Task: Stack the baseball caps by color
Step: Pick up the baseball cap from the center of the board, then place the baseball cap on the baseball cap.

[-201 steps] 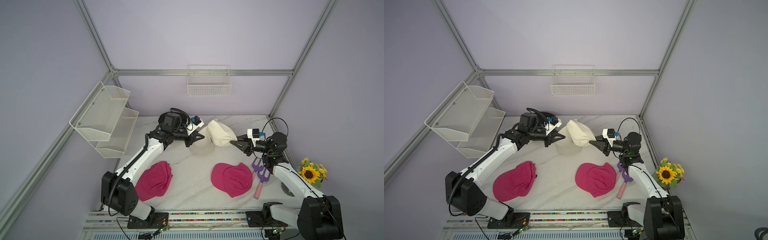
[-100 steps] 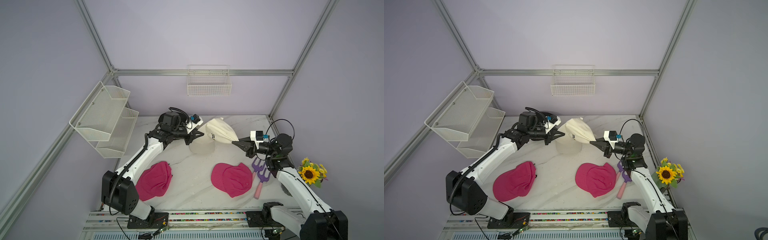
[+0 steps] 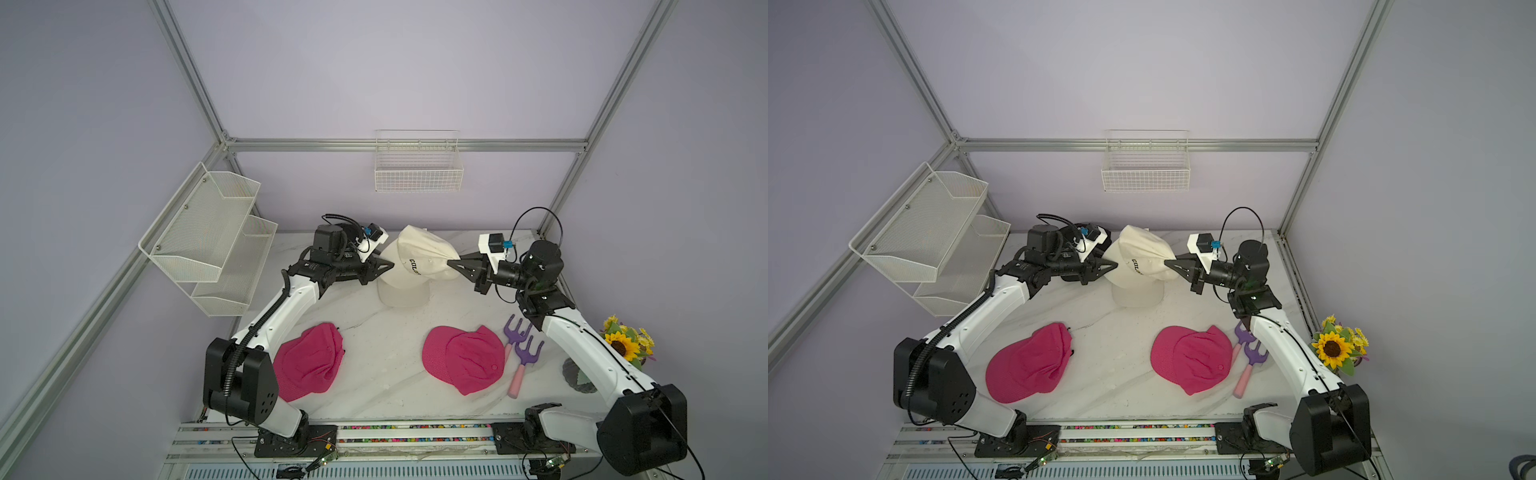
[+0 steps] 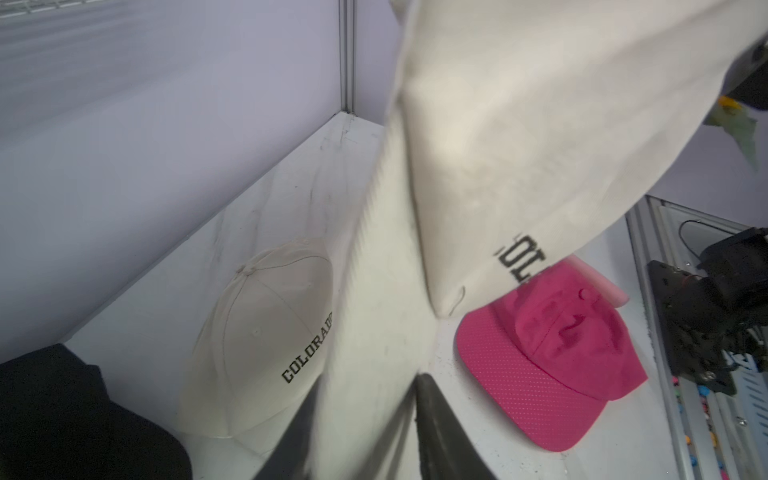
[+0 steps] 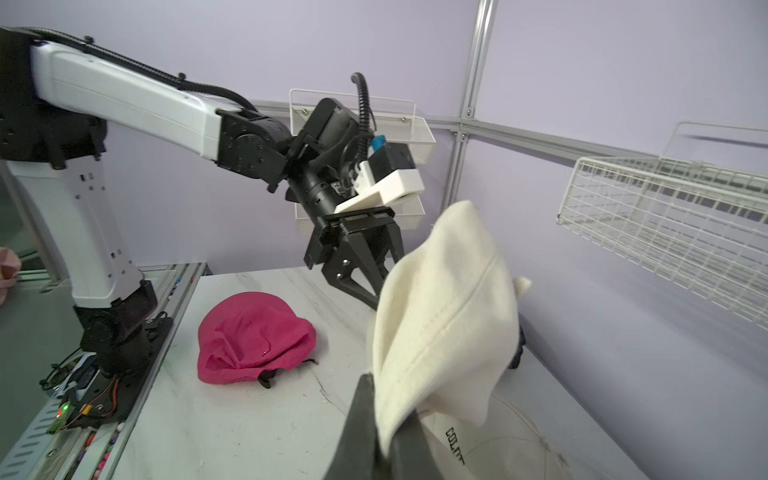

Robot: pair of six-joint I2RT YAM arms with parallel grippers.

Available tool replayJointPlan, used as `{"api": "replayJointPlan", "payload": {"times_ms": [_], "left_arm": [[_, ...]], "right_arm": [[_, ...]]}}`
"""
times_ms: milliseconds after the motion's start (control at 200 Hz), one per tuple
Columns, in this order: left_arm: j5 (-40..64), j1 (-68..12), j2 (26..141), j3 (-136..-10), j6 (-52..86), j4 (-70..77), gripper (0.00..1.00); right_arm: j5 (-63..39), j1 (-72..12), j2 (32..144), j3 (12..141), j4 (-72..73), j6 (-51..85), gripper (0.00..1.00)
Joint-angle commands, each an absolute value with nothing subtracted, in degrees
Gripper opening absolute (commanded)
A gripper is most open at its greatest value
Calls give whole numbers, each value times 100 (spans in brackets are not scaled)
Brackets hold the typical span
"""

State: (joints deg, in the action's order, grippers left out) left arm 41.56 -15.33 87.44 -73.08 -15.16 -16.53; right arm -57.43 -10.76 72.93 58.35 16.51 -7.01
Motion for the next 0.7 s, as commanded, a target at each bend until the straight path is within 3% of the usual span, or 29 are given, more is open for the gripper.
{"api": "replayJointPlan", "payload": {"times_ms": [0, 135, 285, 536, 696], "left_arm": [[4148, -1503, 8455, -7115, -1385, -1174, 48], [4516, -1501, 7852, -6654, -1426, -794, 80], [4352, -1503, 7444, -6458, -1828, -892, 98], [3745, -1511, 7543, -7190, -2964, -2033, 100], [3814, -1512, 7594, -7490, -3665, -2344, 100]], "right_arm": [[-4779, -1200, 7421, 6337, 811, -918, 0], [-4275, -1549, 7313, 6449, 436, -1624, 0], [-4016, -1794, 7462, 6870, -508, -2532, 0], [-2604, -2671, 7978, 7497, -1793, -3796, 0], [-2038, -3158, 7884, 7394, -1767, -4746, 0]]}}
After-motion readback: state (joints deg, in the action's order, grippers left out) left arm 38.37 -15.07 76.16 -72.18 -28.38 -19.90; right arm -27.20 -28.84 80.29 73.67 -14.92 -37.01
